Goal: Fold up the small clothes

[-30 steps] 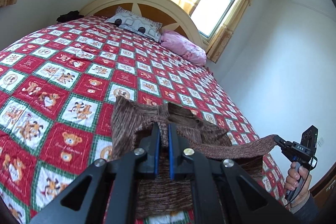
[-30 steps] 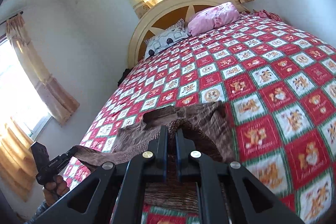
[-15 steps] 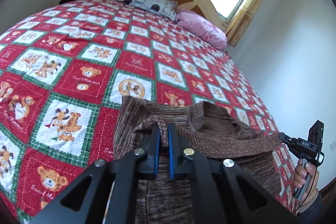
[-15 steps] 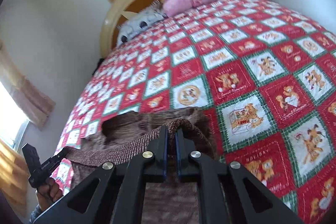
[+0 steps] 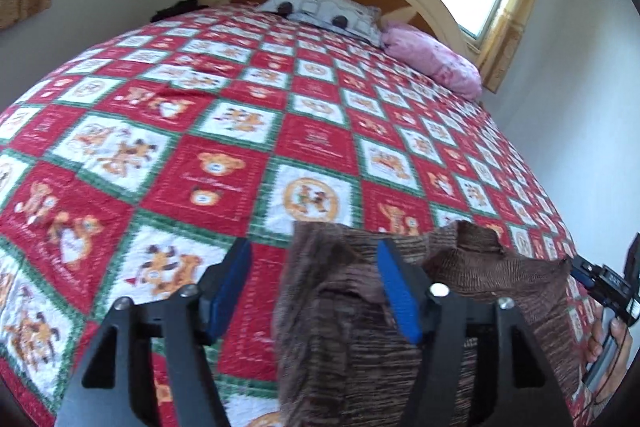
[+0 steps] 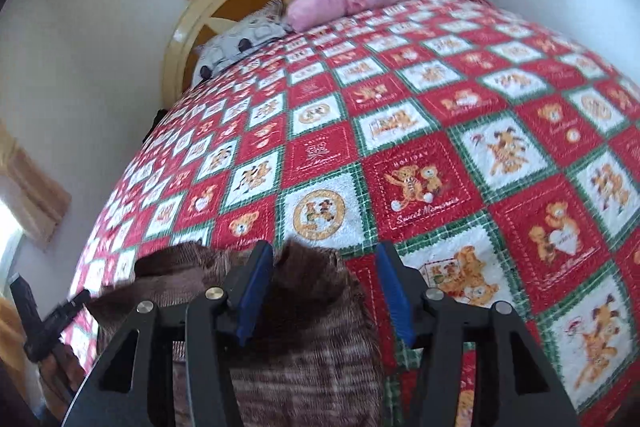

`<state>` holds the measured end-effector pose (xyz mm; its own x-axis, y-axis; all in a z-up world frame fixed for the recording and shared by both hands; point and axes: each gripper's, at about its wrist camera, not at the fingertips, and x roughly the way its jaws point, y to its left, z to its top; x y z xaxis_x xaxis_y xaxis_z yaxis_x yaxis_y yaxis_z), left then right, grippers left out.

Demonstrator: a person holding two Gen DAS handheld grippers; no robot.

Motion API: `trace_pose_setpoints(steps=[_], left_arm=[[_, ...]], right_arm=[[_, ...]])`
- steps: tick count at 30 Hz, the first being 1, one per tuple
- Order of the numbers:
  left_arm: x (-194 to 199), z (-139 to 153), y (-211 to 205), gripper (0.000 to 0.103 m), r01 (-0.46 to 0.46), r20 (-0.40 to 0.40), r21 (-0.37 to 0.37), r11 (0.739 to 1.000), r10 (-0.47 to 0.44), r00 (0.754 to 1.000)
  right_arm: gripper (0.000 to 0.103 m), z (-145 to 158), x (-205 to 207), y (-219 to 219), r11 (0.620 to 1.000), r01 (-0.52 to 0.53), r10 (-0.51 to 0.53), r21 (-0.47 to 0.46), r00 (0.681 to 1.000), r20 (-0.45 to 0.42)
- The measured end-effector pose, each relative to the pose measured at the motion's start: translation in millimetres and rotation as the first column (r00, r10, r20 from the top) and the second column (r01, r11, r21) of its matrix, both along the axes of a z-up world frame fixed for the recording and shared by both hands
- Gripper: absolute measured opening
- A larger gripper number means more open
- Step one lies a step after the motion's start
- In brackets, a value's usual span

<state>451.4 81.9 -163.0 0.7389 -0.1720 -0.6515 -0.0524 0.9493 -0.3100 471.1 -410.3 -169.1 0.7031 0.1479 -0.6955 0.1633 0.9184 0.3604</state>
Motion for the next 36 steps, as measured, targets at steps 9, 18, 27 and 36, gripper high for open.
trace_pose_setpoints(steps=[9,18,27,36], left_arm=[[-24,-8,-26,0.069,0.049,-0.086,0.324,0.945,-0.022,0.996],[25,7,-44,0.077,-0.027,-0.012,0.492,0.870,0.038,0.999],[28,-4,13,0.077,-0.198,-0.014,0.443,0.874,0.227,0.974],[-29,8,-1,0.078,-0.111,-0.016,0.350,0.930,0.124,0.992]], right_arm=[[0.055,-16,-12,34,0.985,-0.174,0.173,0.015,0.969,-0.178],[0.055,-7,37,47,0.981,-0.177,0.182,0.073,0.980,-0.075],[0.055,4,22,34,0.994,-0.103,0.104,0.022,0.994,-0.018],[0.055,-27,18,111,0.919,-0.387,0.365,-0.067,0.904,-0.221]])
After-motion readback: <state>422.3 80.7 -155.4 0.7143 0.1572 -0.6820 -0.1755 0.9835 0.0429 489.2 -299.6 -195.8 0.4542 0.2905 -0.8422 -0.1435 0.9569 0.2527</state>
